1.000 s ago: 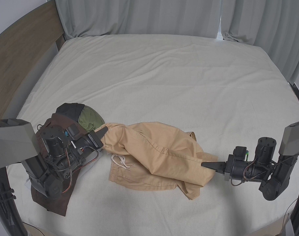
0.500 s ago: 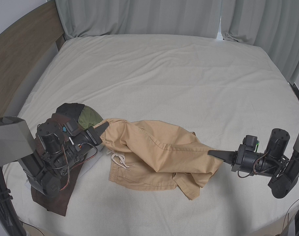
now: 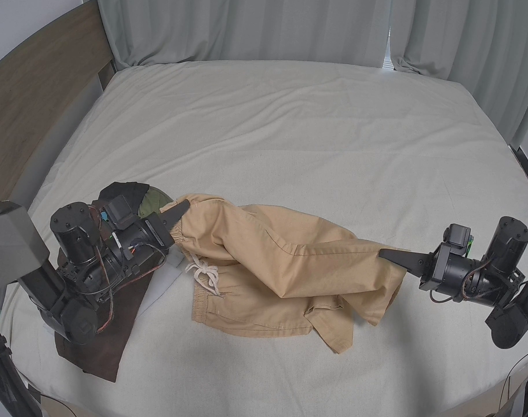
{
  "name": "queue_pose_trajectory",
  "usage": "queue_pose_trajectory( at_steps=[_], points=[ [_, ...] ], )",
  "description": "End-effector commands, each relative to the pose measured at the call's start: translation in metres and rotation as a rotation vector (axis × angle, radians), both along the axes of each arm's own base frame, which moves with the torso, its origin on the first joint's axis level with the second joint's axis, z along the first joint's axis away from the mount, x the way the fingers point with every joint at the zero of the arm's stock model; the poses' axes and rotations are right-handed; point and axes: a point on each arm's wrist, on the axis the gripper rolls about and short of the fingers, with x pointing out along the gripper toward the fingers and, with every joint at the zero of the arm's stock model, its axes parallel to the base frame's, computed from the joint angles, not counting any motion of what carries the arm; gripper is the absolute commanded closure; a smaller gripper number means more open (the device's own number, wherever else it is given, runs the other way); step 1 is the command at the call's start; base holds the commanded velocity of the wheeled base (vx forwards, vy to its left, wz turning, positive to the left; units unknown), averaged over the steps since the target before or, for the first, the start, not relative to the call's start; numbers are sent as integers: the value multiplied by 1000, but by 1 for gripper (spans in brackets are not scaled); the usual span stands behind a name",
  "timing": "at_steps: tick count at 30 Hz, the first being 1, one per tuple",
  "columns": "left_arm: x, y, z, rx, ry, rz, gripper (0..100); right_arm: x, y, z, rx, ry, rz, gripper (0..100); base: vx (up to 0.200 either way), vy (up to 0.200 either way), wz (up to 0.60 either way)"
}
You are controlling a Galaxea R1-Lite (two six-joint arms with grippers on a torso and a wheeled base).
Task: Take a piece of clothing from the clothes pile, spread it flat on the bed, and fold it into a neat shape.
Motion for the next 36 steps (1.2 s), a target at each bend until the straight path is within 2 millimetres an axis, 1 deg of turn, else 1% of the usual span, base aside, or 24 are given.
queue_pose_trajectory(
  at_steps=[1, 7, 15, 21, 36],
  points=[
    [-5, 3, 12, -9, -37, 3, 100, -6, -2, 14, 14, -53, 0, 100, 0, 0, 0],
    [-7, 11, 17, -8, -51, 11, 100, -5, -3, 16, 16, -66, -4, 100, 0, 0, 0],
    [-12, 13, 23, 1, -74, -8, 100, 3, -15, 22, 22, -95, -58, 100, 0, 0, 0],
    [-14, 24, 22, 38, -87, -15, 100, 7, -23, 25, 23, -109, -92, 100, 0, 0, 0],
    [-12, 24, 23, 41, -95, -18, 100, 12, -30, 29, 25, -133, -121, 100, 0, 0, 0]
  ],
)
